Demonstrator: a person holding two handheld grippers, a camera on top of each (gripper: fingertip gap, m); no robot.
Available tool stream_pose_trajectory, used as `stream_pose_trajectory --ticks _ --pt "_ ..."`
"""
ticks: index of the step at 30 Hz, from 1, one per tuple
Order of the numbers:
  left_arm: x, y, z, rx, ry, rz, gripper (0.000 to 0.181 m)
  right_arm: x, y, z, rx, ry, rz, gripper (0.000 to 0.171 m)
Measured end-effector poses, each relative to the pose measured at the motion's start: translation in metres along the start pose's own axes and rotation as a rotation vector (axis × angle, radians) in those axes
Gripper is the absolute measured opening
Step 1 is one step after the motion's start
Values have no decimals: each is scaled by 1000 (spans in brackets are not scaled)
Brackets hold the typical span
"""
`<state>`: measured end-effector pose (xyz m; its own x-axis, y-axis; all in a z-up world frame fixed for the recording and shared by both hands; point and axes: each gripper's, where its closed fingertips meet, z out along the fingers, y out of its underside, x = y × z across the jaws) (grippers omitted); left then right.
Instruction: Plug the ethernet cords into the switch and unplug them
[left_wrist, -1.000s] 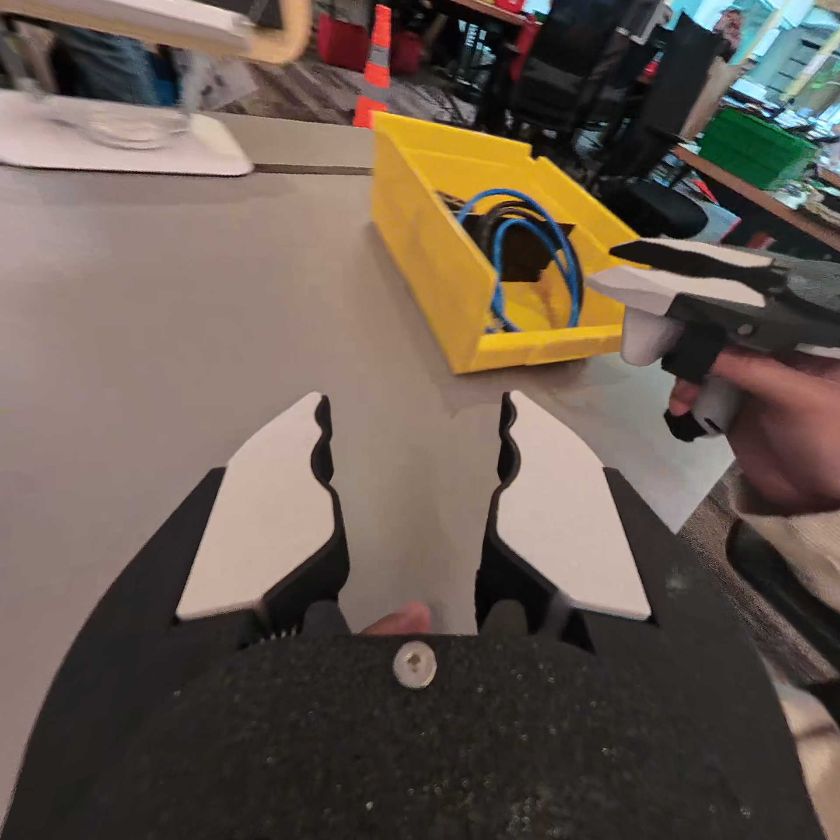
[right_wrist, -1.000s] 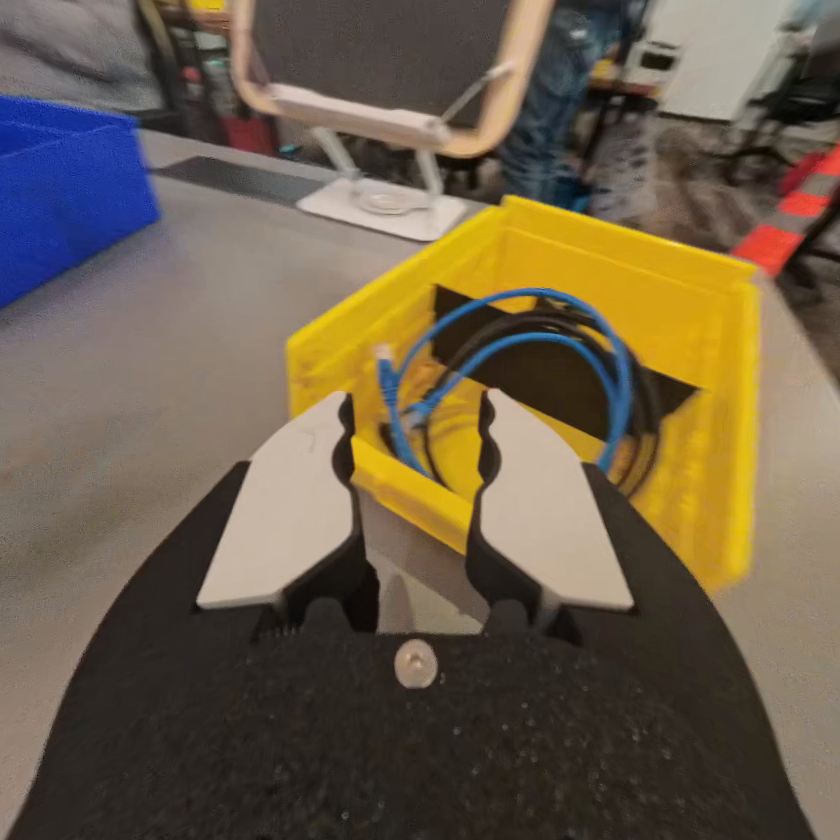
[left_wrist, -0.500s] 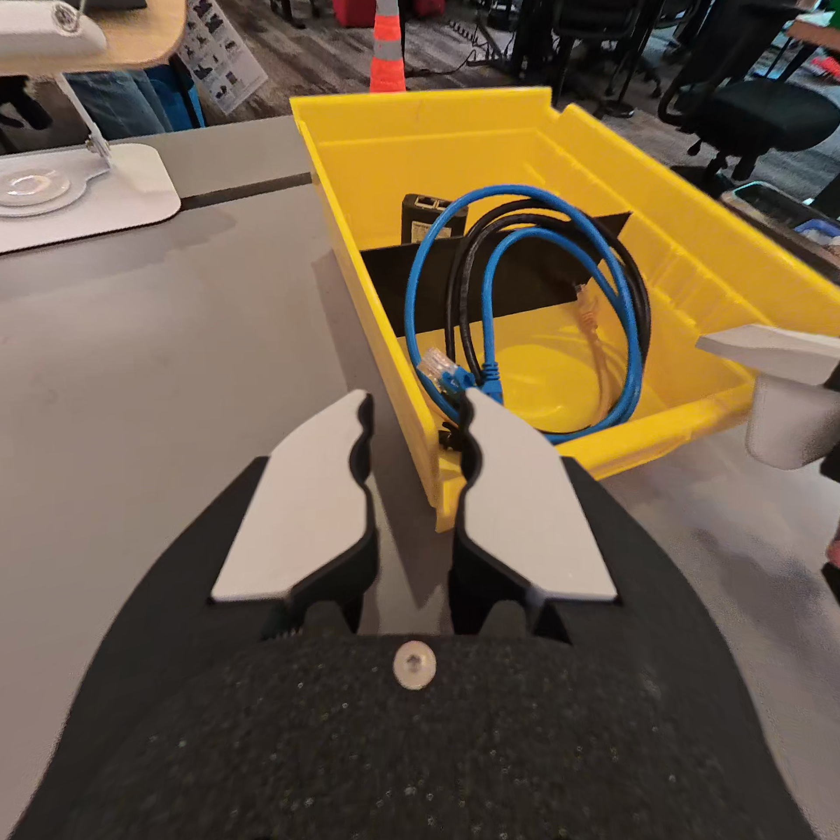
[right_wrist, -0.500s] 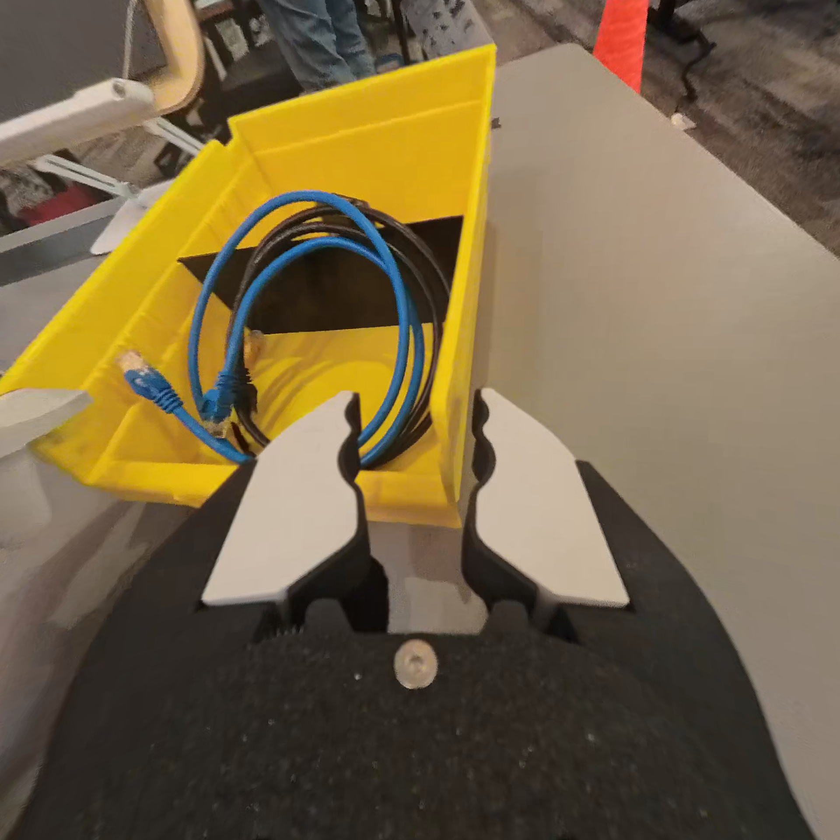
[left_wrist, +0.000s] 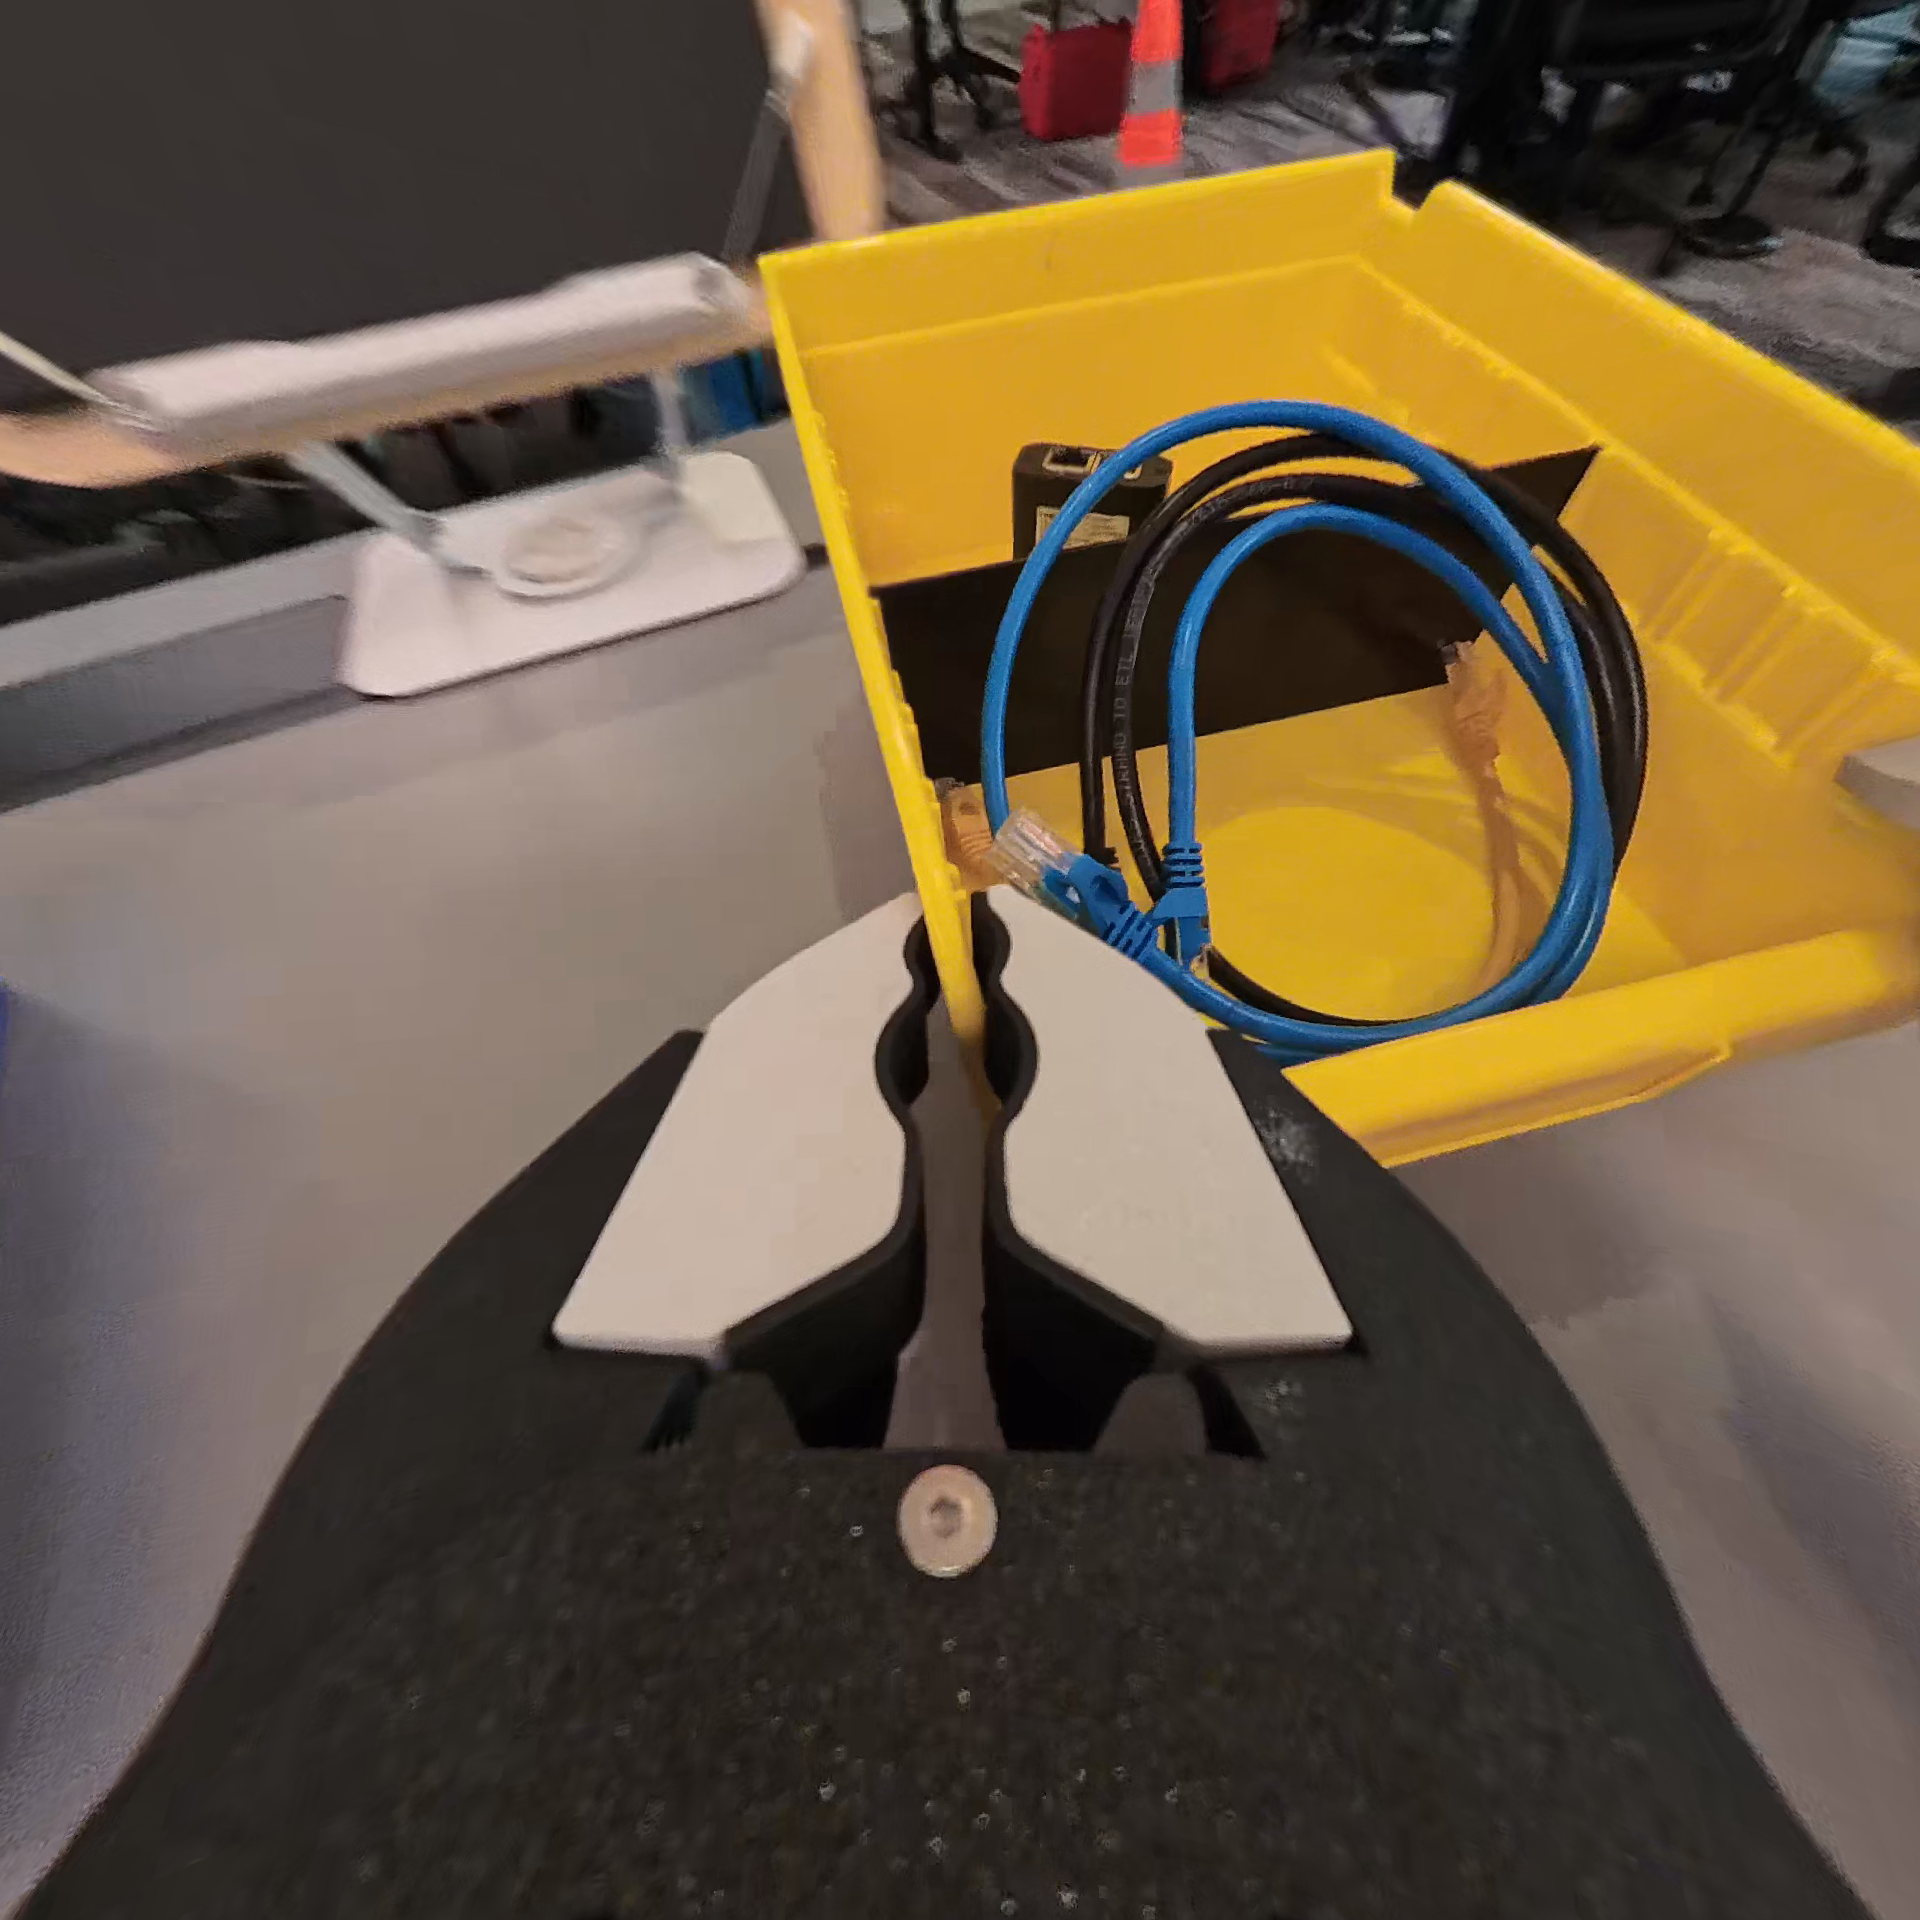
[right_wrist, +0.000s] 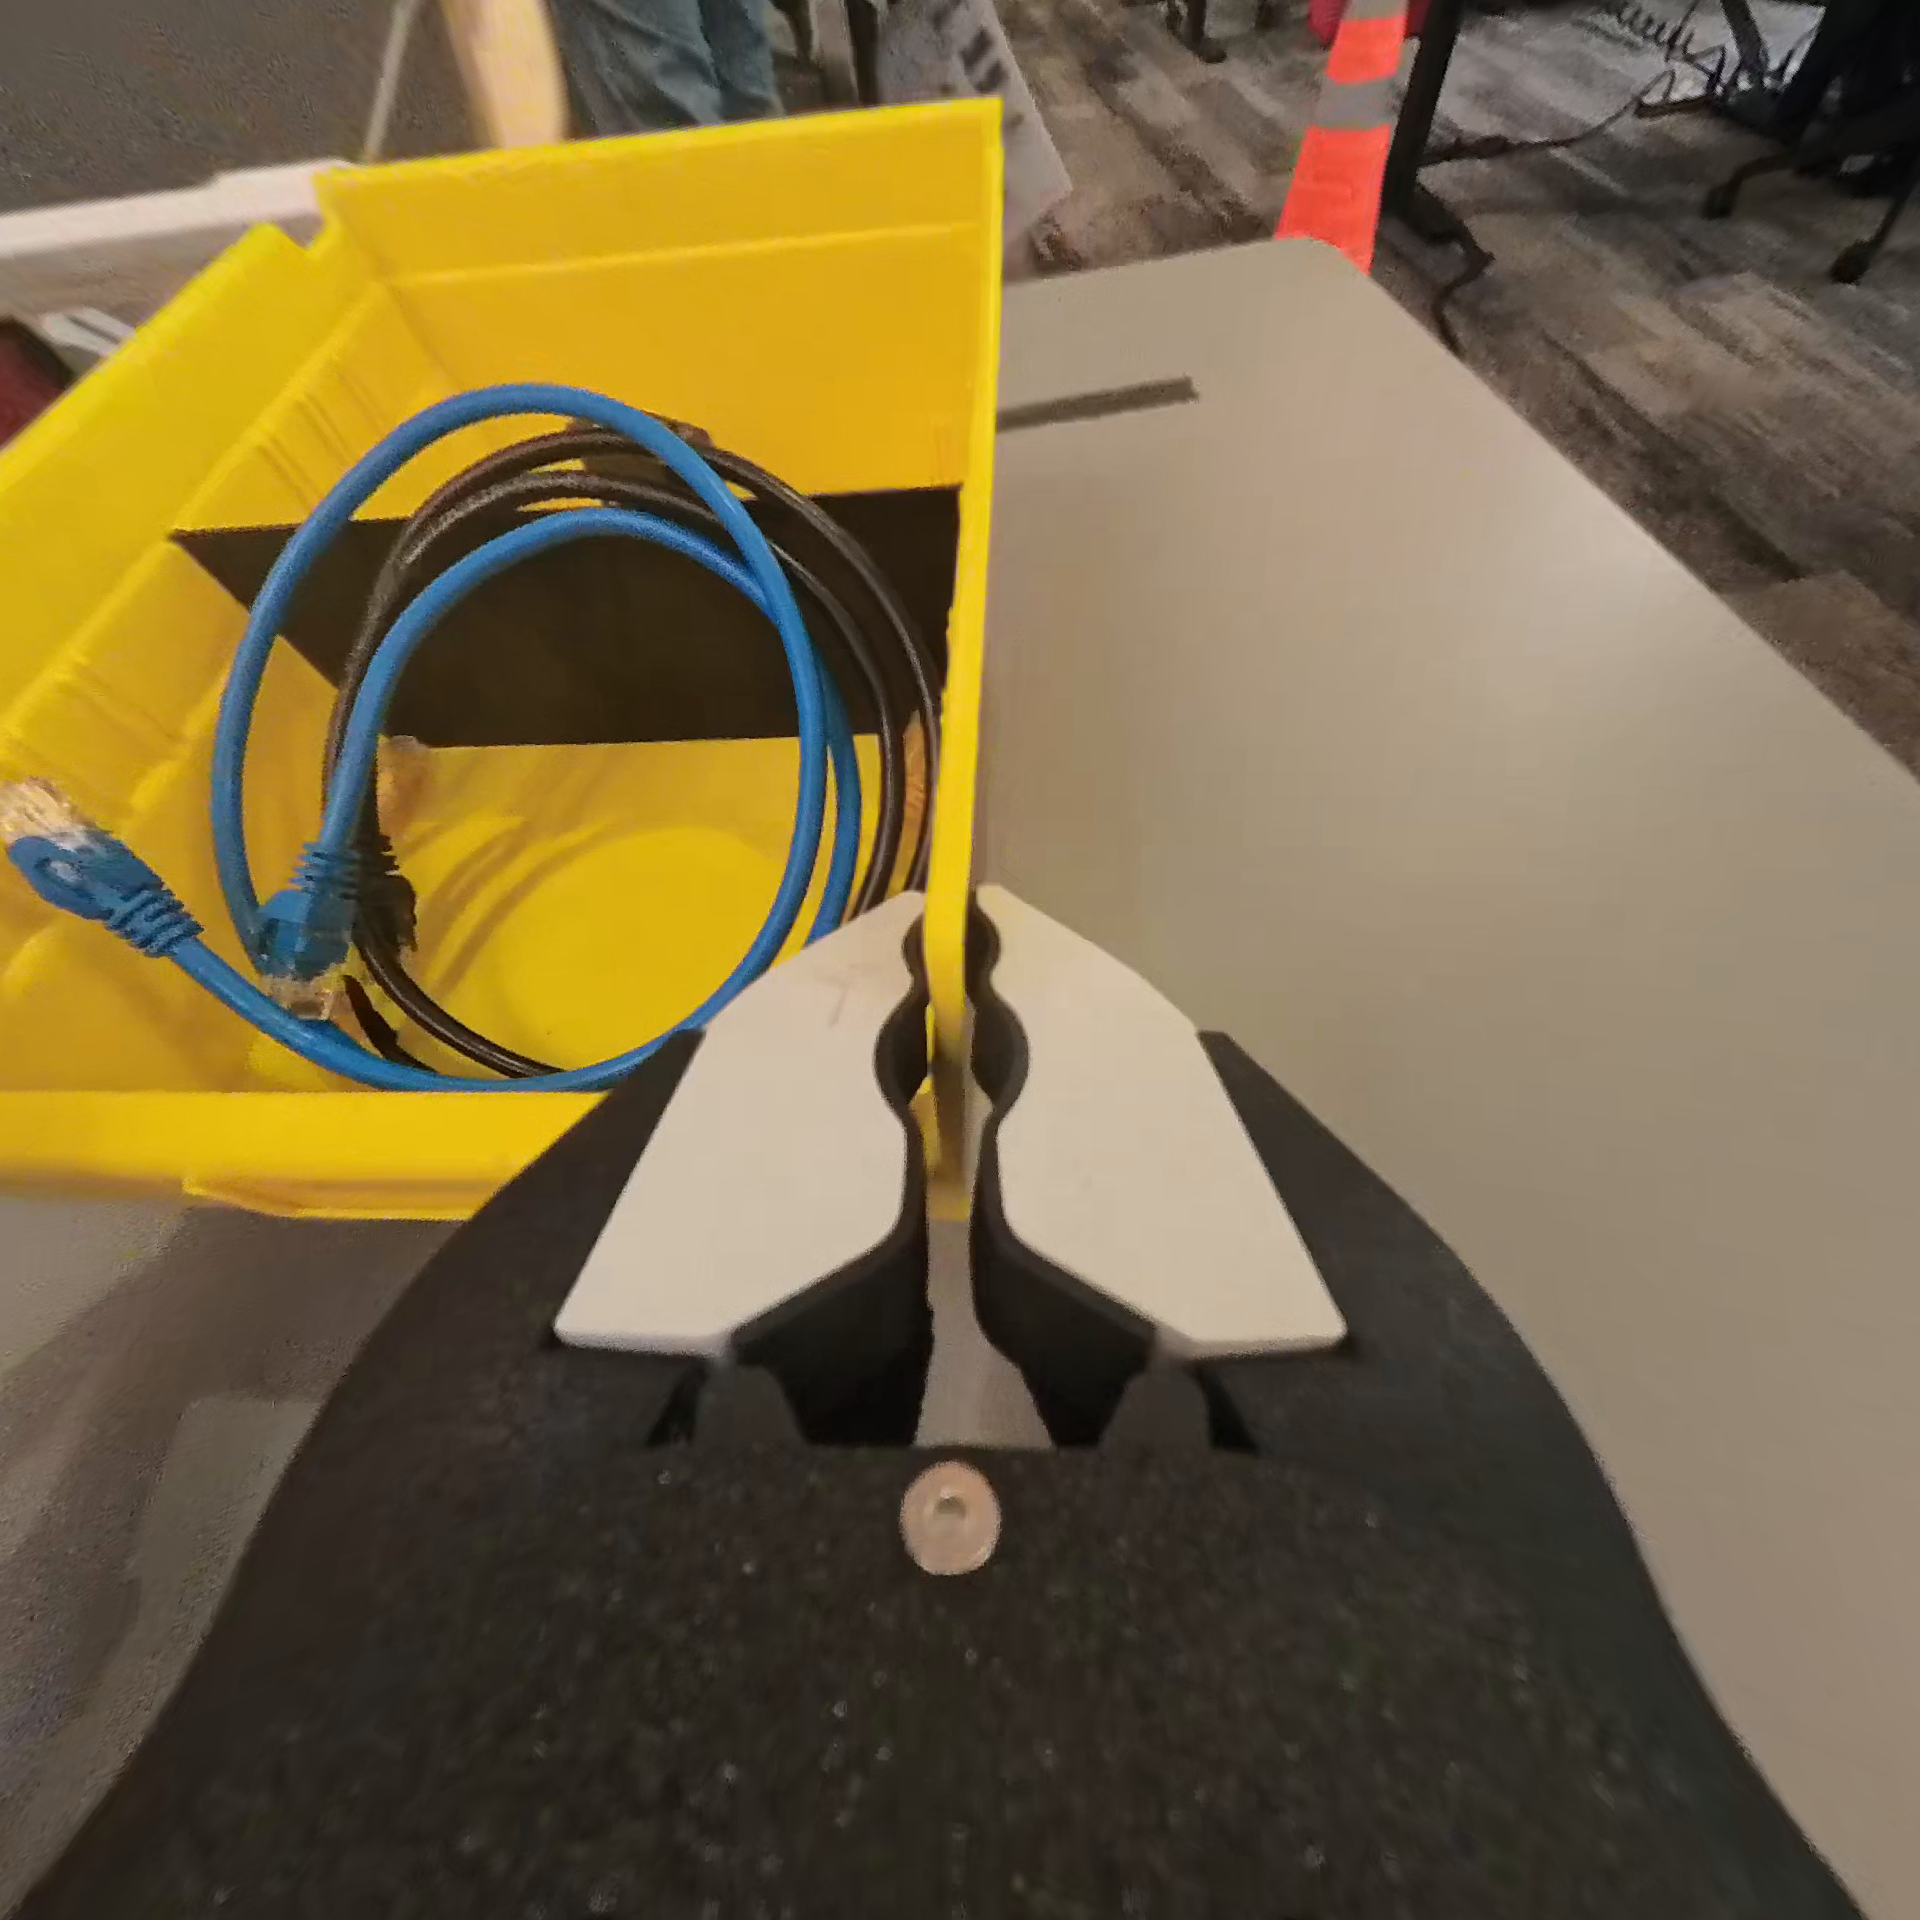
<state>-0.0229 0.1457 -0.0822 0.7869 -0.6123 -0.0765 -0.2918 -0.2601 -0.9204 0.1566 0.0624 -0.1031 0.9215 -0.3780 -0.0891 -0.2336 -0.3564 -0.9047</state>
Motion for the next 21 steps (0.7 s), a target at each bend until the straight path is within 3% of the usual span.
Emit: stream_pose_trajectory --ticks 5,11,16,21 --pt "-96 3 -46 11 -182 -25 4 -105 -15 10 42 -142 -46 3" --pt "-181 49 -76 -57 -298 -110 3 -202 11 17 -22 -247 -102 3" --pt "-190 80 -74 -79 -304 -137 4 -215 33 27 -30 -215 -165 2" --pt "-176 87 -79 -62 -218 -176 22 -215 39 28 0 -304 -187 4"
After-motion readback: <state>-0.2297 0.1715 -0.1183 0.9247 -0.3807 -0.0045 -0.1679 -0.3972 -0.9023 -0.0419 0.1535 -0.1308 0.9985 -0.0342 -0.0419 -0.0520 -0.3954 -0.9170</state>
